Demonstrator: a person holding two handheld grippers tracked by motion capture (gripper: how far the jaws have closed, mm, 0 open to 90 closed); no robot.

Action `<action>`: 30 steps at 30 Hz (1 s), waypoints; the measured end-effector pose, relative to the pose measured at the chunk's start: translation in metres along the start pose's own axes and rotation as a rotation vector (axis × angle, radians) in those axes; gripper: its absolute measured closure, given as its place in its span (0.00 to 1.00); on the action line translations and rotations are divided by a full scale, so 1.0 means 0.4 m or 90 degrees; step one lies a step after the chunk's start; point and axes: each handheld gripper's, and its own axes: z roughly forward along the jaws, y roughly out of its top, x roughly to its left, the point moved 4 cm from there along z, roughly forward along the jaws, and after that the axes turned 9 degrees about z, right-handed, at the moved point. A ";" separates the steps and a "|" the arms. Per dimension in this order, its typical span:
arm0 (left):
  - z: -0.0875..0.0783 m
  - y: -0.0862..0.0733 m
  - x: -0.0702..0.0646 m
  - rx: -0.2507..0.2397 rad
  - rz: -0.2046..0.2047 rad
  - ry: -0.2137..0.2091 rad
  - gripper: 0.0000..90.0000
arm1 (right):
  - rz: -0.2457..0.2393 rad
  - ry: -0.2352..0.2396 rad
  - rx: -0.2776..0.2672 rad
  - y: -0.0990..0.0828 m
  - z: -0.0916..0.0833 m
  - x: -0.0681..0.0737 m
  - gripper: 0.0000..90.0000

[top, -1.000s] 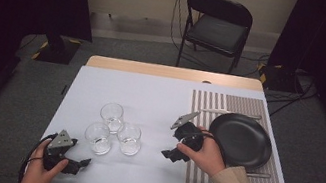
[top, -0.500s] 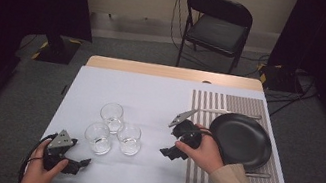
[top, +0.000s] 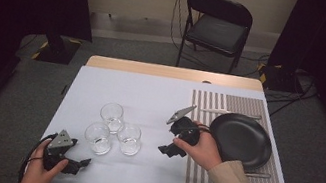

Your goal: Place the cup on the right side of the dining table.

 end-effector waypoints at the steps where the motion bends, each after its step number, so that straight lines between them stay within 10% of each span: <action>1: 0.000 0.000 0.000 0.000 0.000 0.000 0.09 | -0.003 0.000 -0.003 0.002 0.000 -0.001 0.15; 30: 0.000 0.000 0.000 0.000 0.000 0.000 0.09 | -0.014 0.001 0.000 0.046 -0.006 0.001 0.15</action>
